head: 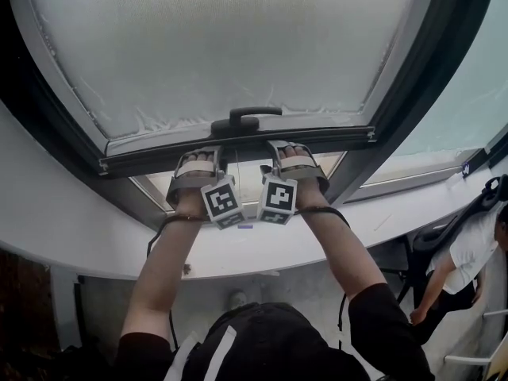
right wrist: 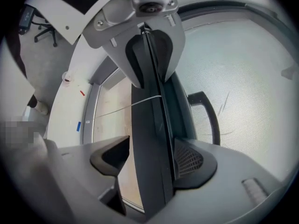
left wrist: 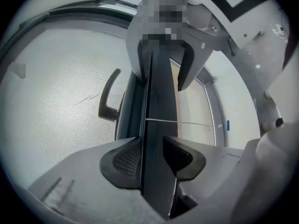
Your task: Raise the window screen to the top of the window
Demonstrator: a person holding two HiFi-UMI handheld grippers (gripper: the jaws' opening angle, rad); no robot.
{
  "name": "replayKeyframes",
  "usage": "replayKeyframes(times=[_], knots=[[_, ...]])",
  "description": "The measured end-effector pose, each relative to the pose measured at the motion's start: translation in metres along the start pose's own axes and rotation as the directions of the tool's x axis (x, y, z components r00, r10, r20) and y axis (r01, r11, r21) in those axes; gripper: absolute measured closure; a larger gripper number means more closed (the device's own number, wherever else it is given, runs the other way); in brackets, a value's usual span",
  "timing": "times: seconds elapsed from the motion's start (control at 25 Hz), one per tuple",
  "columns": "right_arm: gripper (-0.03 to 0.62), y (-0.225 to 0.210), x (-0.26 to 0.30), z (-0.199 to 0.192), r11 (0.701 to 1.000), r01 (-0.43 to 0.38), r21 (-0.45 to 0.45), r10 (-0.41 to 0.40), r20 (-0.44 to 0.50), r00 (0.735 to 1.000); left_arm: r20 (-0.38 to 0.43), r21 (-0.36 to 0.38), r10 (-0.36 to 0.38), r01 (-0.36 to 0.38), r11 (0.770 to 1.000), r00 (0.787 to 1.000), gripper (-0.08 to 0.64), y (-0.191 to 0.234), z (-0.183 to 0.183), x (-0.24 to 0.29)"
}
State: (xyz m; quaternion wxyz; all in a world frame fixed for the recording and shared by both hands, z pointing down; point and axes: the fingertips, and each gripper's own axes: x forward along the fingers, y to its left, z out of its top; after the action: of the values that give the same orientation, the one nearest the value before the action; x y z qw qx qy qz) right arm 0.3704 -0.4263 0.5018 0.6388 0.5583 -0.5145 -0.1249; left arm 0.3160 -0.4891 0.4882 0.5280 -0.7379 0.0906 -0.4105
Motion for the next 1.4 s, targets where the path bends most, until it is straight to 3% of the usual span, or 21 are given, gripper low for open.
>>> replayKeyframes(times=[0.16, 0.2, 0.28, 0.36, 0.44, 0.6, 0.72, 0.8, 0.88, 0.92, 1.0, 1.08, 1.2, 1.28, 1.4], knots=[[0.342, 0.003, 0.008, -0.015, 0.998, 0.004, -0.069, -0.009, -0.075, 0.997, -0.002, -0.035, 0.015, -0.015, 0.999, 1.0, 0.412, -0.001, 0.003, -0.003], [0.318, 0.006, 0.009, -0.016, 0.997, 0.002, -0.073, -0.008, -0.083, 0.997, 0.006, -0.041, 0.011, -0.011, 0.999, 1.0, 0.394, -0.003, 0.004, -0.003], [0.312, 0.004, 0.01, -0.014, 0.999, 0.012, -0.035, -0.014, -0.072, 0.997, 0.023, -0.068, -0.013, 0.015, 0.998, 1.0, 0.391, -0.003, 0.004, -0.003], [0.372, -0.008, 0.008, -0.008, 0.998, 0.058, 0.02, -0.057, -0.029, 0.998, 0.048, -0.095, -0.032, 0.037, 0.995, 0.998, 0.383, 0.005, 0.004, -0.008], [0.328, -0.024, 0.001, -0.004, 0.994, 0.1, 0.045, -0.1, 0.0, 0.995, 0.078, -0.113, -0.013, 0.022, 0.993, 0.997, 0.383, 0.022, 0.006, -0.017], [0.331, -0.072, -0.032, 0.012, 0.977, 0.157, 0.146, -0.166, 0.048, 0.985, 0.086, -0.108, 0.049, -0.04, 0.993, 0.995, 0.39, 0.066, 0.012, -0.036], [0.364, -0.087, -0.039, 0.012, 0.96, 0.225, 0.166, -0.24, 0.075, 0.968, 0.096, -0.094, 0.12, -0.111, 0.989, 0.988, 0.515, 0.088, 0.015, -0.044], [0.368, -0.091, -0.047, 0.011, 0.938, 0.276, 0.211, -0.301, 0.097, 0.949, 0.121, -0.108, 0.155, -0.143, 0.984, 0.98, 0.534, 0.097, 0.018, -0.05], [0.39, -0.093, -0.061, 0.009, 0.885, 0.296, 0.358, -0.365, 0.142, 0.92, 0.132, -0.109, 0.193, -0.179, 0.978, 0.972, 0.535, 0.11, 0.019, -0.057], [0.407, -0.09, -0.067, 0.008, 0.843, 0.257, 0.473, -0.376, 0.175, 0.91, 0.128, -0.103, 0.204, -0.192, 0.976, 0.971, 0.535, 0.116, 0.018, -0.059], [0.41, -0.075, -0.075, 0.014, 0.73, 0.091, 0.678, -0.355, 0.262, 0.897, 0.13, -0.104, 0.214, -0.201, 0.974, 0.968, 0.535, 0.131, 0.017, -0.065], [0.416, -0.05, -0.071, 0.023, 0.637, -0.067, 0.768, -0.314, 0.338, 0.887, 0.149, -0.113, 0.2, -0.184, 0.976, 0.969, 0.534, 0.14, 0.02, -0.069], [0.426, 0.002, -0.051, 0.028, 0.534, -0.216, 0.817, -0.211, 0.376, 0.902, 0.165, -0.113, 0.188, -0.171, 0.979, 0.968, 0.534, 0.147, 0.023, -0.073], [0.426, 0.036, -0.034, 0.031, 0.487, -0.275, 0.829, -0.126, 0.377, 0.917, 0.174, -0.128, 0.215, -0.195, 0.973, 0.961, 0.534, 0.163, 0.024, -0.083], [0.426, 0.067, -0.007, 0.035, 0.478, -0.297, 0.826, -0.057, 0.367, 0.929, 0.196, -0.162, 0.241, -0.211, 0.964, 0.951, 0.529, 0.192, 0.027, -0.102]])
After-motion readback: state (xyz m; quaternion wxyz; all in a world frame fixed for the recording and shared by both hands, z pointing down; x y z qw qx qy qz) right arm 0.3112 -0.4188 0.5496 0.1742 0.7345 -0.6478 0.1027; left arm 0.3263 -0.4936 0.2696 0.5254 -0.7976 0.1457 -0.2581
